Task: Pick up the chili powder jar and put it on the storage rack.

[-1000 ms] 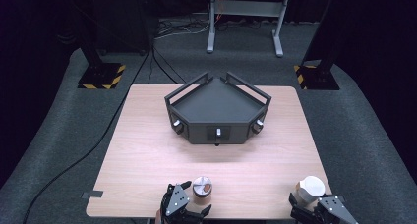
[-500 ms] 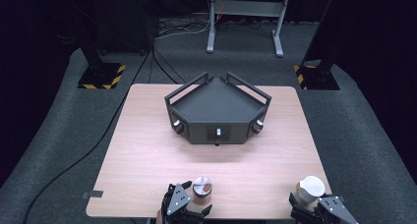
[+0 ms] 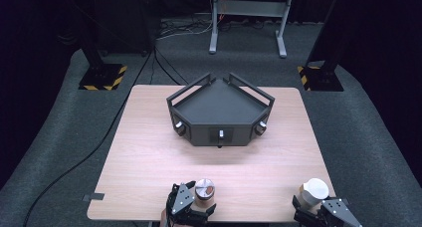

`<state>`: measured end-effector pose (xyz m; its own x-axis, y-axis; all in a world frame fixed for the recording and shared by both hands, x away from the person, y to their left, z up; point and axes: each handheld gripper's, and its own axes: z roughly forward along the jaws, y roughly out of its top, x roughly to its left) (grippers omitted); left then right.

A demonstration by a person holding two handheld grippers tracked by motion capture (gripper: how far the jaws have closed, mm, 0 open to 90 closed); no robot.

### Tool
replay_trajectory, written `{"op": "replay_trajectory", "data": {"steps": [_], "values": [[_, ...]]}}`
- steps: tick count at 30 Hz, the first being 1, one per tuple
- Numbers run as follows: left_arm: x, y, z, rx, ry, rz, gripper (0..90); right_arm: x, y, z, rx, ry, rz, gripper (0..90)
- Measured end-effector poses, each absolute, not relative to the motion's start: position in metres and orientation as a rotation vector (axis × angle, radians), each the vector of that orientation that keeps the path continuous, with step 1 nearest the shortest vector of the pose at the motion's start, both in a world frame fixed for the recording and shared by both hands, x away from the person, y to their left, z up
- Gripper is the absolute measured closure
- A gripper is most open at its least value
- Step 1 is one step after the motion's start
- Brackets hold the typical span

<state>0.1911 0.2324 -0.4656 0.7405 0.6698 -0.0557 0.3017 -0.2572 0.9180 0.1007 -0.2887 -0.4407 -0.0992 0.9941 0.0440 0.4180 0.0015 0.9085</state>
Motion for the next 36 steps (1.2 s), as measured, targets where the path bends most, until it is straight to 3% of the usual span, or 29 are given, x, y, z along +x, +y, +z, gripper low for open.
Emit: {"op": "replay_trajectory", "data": {"steps": [6,24,36], "values": [[0.1922,0.2275,-0.4665,1.873,0.738,0.436,0.4,0.1013,-0.2896,-0.4407,1.486,1.597,1.073,0.0],[0.1934,0.2295,-0.4737,1.845,0.747,0.445,30.2,0.1028,-0.2897,-0.4391,1.49,1.603,1.068,0.0],[0.1914,0.2284,-0.4736,1.851,0.736,0.463,31.2,0.1035,-0.2886,-0.4388,1.484,1.612,1.069,0.0]]}}
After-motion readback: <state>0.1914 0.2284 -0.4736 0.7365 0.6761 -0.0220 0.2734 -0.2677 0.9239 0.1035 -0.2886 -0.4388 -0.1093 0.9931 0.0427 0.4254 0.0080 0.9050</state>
